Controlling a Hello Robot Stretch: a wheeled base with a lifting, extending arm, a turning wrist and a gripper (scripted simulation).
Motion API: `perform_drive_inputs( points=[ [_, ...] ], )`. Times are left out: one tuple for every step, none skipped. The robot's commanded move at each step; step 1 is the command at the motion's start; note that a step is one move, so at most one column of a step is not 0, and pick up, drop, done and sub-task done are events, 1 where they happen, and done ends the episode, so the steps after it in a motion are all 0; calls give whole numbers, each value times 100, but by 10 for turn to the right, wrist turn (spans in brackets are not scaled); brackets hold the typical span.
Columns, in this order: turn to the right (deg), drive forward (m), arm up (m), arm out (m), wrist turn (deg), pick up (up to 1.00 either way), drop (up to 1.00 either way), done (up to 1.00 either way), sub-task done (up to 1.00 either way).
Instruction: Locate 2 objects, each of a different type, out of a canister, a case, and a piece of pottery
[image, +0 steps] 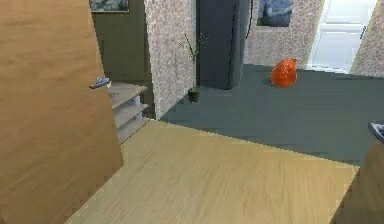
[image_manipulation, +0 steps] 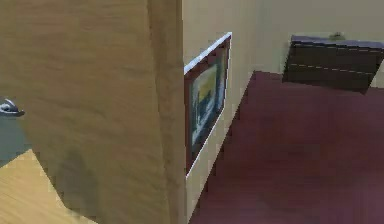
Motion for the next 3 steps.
perform_drive_inputs(
  points=[
    [0,100,0,0,0,0,0,0,0],
    [0,30,0,0,0,0,0,0,0],
    [-240,0,0,0,0,0,0,0,0]
  ],
)
